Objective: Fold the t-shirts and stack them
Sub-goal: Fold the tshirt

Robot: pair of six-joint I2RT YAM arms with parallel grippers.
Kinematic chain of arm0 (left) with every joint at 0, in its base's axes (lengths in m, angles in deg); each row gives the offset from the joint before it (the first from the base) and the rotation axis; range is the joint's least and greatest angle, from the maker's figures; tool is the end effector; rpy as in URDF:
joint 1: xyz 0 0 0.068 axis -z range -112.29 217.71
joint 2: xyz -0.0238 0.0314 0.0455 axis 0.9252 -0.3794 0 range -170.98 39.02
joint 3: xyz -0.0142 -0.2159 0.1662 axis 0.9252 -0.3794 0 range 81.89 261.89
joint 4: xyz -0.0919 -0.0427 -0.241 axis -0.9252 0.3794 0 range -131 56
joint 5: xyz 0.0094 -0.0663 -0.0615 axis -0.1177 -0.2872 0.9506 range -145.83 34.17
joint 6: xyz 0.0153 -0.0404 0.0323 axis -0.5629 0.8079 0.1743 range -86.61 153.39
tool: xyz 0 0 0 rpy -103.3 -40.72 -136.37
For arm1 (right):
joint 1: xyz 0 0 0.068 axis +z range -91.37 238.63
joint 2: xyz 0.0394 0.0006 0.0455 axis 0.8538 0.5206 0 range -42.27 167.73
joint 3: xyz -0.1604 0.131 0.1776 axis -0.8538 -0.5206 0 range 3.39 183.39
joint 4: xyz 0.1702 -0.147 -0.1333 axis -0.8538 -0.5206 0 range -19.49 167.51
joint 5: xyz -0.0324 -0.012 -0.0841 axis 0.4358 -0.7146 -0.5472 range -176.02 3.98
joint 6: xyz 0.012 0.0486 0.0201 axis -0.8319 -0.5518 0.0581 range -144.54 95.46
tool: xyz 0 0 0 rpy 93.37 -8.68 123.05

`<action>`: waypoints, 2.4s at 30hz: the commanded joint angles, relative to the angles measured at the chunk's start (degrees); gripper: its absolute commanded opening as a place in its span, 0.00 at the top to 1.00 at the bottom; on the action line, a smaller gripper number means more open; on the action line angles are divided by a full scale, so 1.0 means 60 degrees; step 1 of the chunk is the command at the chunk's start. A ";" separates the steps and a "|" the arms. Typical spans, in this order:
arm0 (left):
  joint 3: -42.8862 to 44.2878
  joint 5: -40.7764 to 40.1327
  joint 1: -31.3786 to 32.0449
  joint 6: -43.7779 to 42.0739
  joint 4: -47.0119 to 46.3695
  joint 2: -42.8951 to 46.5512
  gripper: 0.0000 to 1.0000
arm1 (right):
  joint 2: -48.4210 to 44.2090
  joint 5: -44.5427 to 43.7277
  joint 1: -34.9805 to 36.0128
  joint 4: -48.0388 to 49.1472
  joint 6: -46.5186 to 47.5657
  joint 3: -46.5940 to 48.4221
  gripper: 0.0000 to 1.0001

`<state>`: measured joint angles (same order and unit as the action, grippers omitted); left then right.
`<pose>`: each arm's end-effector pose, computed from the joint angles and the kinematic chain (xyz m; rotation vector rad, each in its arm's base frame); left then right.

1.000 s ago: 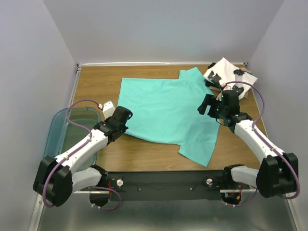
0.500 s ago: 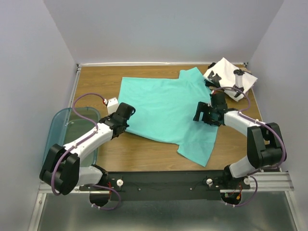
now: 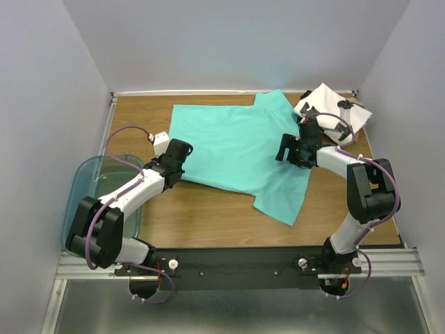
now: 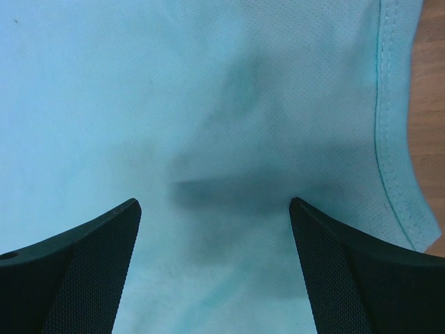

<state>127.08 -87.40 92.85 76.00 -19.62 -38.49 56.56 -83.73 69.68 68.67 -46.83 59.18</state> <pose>0.2468 -0.0951 0.2069 -0.5650 2.2615 0.1209 0.3414 0.0682 0.1647 0.2274 2.4891 0.2954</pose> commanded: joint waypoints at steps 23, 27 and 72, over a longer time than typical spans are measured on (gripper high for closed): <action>0.0423 0.0530 -0.0104 -0.1330 -0.1382 -0.0177 1.00 | -0.5351 -0.2899 0.4178 -0.4998 -0.4268 -0.2618 0.17; 0.0349 0.0692 -0.0104 -0.1345 -0.1426 0.0028 1.00 | -0.6419 -0.3295 0.4487 -0.6273 -0.5294 -0.3057 0.20; 0.0115 0.0780 -0.0090 -0.0994 -0.1060 0.0848 1.00 | -0.6584 -0.3047 0.4779 -0.5001 -0.6218 -0.4948 1.00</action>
<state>128.74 -81.91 92.31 68.81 -27.55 -35.87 16.71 -101.46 97.67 39.10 -83.61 30.16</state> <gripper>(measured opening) 0.006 0.052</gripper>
